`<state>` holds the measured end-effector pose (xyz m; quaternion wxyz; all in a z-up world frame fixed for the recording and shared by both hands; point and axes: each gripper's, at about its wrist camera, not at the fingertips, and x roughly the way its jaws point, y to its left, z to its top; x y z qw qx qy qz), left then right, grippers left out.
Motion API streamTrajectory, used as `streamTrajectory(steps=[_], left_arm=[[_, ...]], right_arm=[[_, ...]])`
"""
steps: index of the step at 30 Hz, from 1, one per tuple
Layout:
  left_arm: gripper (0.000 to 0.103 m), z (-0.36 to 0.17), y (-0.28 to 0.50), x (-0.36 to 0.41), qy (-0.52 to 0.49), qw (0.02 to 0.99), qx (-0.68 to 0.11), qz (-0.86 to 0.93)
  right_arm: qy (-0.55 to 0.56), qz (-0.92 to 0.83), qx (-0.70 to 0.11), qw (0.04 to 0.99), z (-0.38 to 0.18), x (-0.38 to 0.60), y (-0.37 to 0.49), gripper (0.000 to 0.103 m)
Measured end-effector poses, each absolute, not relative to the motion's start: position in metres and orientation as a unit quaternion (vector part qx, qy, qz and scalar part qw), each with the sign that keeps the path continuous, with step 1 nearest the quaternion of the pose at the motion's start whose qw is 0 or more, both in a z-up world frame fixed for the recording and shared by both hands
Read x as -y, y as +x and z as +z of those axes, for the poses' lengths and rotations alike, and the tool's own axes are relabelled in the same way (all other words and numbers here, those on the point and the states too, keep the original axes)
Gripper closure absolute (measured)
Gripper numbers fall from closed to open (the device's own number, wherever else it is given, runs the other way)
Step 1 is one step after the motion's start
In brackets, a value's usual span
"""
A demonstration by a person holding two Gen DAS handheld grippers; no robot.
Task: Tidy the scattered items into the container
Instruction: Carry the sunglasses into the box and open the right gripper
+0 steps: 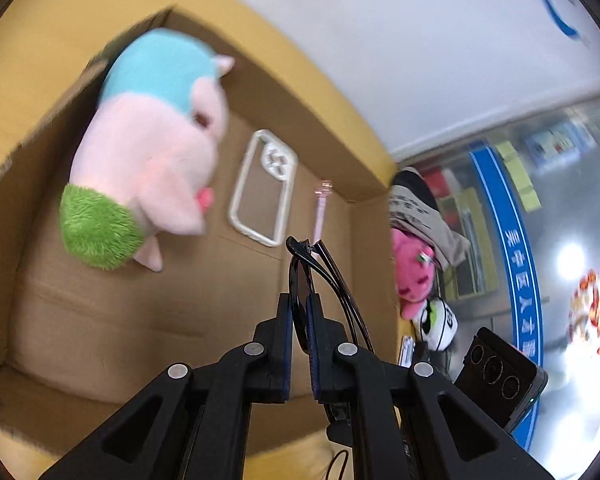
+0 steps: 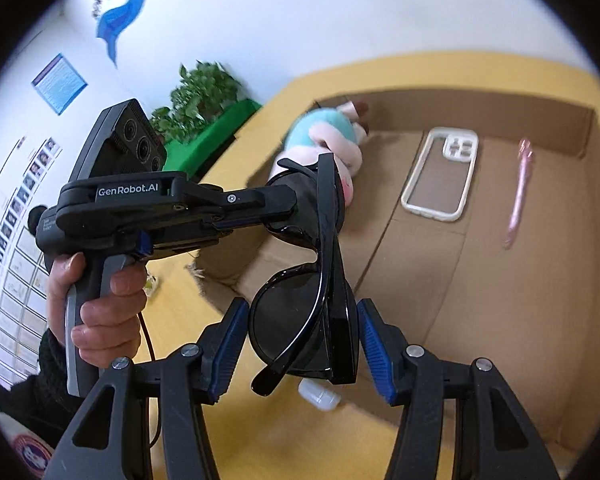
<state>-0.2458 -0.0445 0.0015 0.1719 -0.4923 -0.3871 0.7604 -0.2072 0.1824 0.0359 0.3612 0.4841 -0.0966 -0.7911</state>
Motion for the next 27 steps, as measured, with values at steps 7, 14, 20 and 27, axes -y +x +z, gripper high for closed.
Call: streamTrajectory(steps=[7,14,20,27], left_arm=[[0.097,-0.054,-0.268,0.049,-0.53,0.131,0.441,0.712],[0.097,-0.08,-0.275,0.043,-0.561,0.101,0.446,0.69],[0.094,-0.089,-0.276,0.041,-0.58,0.072,0.448,0.677],[0.092,-0.092,-0.271,0.045,-0.579,0.062,0.451,0.676]], right_arm=[[0.543,-0.754,0.1,0.356,0.0,-0.179,-0.247,0.048],[0.596,-0.719,0.108,0.341,-0.035,-0.184,-0.268,0.048],[0.614,-0.709,0.104,0.331,-0.047,-0.185,-0.272,0.048],[0.624,-0.704,0.099,0.323,-0.055,-0.18,-0.269,0.048]])
